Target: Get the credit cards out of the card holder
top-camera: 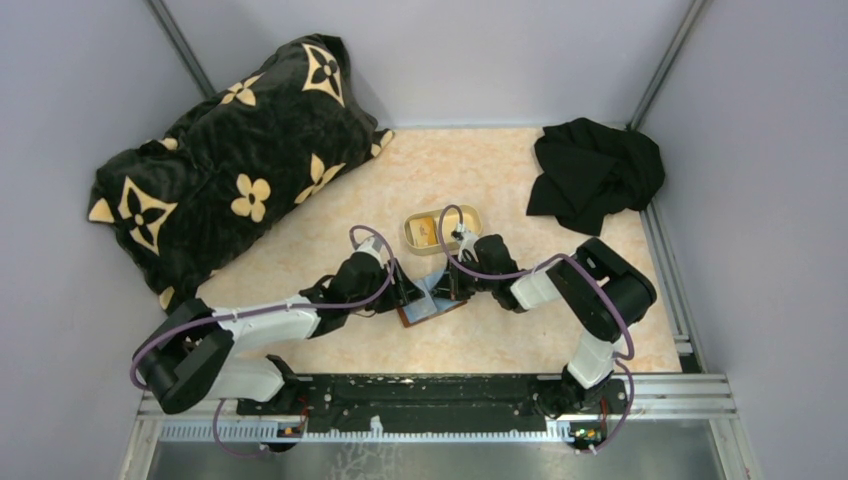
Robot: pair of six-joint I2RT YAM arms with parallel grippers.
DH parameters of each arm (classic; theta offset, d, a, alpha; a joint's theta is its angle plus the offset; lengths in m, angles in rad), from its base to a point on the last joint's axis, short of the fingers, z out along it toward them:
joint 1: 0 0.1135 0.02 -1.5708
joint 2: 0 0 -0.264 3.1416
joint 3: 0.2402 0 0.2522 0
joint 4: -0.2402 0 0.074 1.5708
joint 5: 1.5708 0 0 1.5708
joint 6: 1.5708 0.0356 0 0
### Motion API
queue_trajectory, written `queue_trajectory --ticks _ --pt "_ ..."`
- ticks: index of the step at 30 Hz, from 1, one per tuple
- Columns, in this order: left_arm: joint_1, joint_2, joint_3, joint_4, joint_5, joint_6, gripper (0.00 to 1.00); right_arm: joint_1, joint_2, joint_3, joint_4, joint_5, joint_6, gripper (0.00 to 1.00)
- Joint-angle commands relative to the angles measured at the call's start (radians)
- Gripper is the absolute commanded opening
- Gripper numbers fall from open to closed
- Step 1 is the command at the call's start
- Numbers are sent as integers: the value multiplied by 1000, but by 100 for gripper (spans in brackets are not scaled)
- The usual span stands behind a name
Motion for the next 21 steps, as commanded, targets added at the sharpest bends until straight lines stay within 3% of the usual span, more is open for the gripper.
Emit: queue_trajectory --ticks 1,21 --pt "-31 -40 88 213 91 -26 62 32 81 -31 -136 45 -40 0" --pt "-37 -10 162 214 116 -5 62 32 83 -35 -128 42 -37 0"
